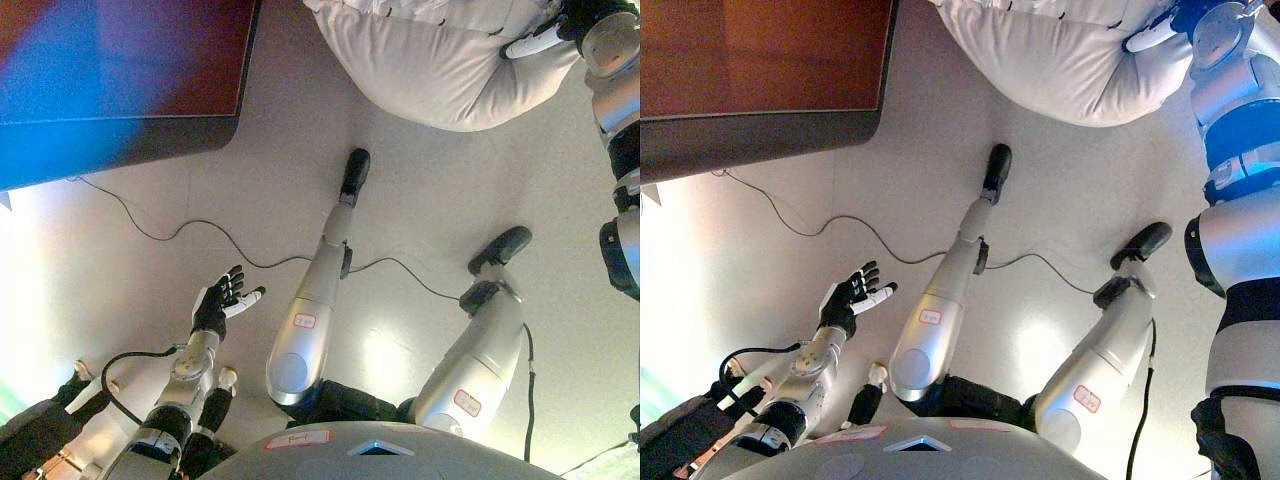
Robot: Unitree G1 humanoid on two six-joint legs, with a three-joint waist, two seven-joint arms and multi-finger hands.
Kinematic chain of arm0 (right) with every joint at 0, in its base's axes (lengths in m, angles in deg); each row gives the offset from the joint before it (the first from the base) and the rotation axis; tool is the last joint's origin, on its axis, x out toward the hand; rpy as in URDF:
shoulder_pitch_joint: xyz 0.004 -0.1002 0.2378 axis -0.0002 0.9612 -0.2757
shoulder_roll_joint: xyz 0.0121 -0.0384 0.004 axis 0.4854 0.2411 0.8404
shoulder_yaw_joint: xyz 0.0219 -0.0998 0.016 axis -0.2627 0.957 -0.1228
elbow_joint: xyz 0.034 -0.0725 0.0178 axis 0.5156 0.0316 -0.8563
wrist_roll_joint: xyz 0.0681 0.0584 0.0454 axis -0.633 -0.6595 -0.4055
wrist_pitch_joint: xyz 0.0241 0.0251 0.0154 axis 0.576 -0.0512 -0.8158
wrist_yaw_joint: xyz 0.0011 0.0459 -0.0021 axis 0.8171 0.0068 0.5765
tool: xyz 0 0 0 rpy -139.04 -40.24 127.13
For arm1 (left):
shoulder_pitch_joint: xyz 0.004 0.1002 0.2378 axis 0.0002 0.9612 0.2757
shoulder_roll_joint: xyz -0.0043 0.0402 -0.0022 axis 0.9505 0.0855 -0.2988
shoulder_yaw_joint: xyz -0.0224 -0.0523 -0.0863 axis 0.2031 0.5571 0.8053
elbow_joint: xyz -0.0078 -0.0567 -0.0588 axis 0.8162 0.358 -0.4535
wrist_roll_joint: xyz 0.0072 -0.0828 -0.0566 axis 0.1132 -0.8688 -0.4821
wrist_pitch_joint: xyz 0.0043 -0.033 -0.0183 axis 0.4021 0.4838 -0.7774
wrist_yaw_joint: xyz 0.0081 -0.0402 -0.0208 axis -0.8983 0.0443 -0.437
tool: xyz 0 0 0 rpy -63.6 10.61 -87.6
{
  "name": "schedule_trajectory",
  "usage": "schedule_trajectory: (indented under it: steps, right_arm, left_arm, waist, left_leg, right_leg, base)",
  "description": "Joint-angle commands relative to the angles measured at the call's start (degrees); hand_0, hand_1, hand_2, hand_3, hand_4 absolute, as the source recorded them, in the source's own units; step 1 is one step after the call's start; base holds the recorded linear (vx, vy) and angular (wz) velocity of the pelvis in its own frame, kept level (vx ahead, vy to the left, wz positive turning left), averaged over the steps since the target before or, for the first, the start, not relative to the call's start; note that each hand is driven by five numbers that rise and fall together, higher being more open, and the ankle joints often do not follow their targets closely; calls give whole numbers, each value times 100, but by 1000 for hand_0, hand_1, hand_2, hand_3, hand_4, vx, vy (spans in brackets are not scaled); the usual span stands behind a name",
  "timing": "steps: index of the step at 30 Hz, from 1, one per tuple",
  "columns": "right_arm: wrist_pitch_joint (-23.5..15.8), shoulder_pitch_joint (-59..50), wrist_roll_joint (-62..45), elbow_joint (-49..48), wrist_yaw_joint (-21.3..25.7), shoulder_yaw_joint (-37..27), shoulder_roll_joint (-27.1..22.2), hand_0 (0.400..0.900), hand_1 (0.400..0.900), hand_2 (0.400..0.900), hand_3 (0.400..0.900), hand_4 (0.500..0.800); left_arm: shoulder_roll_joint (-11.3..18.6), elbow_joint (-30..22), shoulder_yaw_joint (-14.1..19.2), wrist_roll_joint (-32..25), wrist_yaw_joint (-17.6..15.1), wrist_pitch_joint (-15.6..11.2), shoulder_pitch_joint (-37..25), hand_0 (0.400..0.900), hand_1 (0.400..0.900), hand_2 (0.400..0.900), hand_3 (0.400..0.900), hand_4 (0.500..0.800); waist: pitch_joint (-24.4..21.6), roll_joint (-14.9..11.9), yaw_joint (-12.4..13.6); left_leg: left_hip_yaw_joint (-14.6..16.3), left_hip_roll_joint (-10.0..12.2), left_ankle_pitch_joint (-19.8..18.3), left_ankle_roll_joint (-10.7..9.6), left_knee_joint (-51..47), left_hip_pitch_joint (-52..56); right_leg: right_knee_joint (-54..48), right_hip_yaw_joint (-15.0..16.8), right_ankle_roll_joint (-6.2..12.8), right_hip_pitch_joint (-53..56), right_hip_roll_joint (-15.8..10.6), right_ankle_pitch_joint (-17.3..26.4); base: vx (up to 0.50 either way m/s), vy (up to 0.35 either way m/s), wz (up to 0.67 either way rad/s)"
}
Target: Pick up the pillow and put it on the sofa.
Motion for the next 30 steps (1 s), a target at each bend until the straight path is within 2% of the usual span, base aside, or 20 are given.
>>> schedule_trajectory:
  steps: [1,6,13,18,23,30]
  right_arm:
    - [-593,-663,67,-527,-347,419,-664,400,400,400,400,500]
    - [-812,-398,-173,-835,-1100,364,-742,400,400,400,400,500]
    - [-901,373,-711,-1644,-2065,-9,-863,400,400,400,400,500]
    - [-866,924,-1010,-2204,-2622,-233,-880,400,400,400,400,500]
    - [-753,1200,-1421,-2685,-2934,-387,-861,400,400,400,400,500]
    - [-768,1350,-2119,-2951,-3257,-579,-840,400,400,400,400,500]
  left_arm:
    - [381,-214,-177,-248,-55,31,816,900,900,900,900,800]
    - [449,-186,-86,-76,19,49,781,900,900,900,900,800]
    - [648,-82,183,173,63,242,678,900,900,900,900,800]
    - [781,165,389,466,72,420,782,900,900,900,900,800]
    - [937,410,615,724,127,585,736,900,900,900,900,800]
    - [944,621,771,1159,149,670,847,900,900,900,900,800]
  waist:
    - [76,843,10]
    - [76,643,-67]
    - [53,104,-178]
    - [-325,-244,-195]
    - [-685,-537,-188]
    - [-1131,-829,-87]
  left_leg:
    - [202,646,-304,-53,-167,560]
    - [269,693,-345,-61,-260,1112]
    - [338,726,-507,-51,-307,2265]
    - [362,830,-639,-63,-293,2818]
    - [320,936,-713,-103,-364,3303]
    - [266,1029,-746,-126,-423,3788]
  right_leg:
    - [-310,71,-144,116,34,317]
    - [-600,-115,-103,718,23,394]
    - [-1070,-511,18,2113,-3,517]
    - [-1456,-758,82,2980,101,567]
    - [-1883,-1014,84,3833,297,571]
    - [-2281,-1225,57,4704,497,531]
  base:
    - [11,-6,-6]
    - [27,-32,-8]
    - [56,-80,-5]
    - [173,-80,-2]
    - [172,-103,5]
    - [151,-82,6]
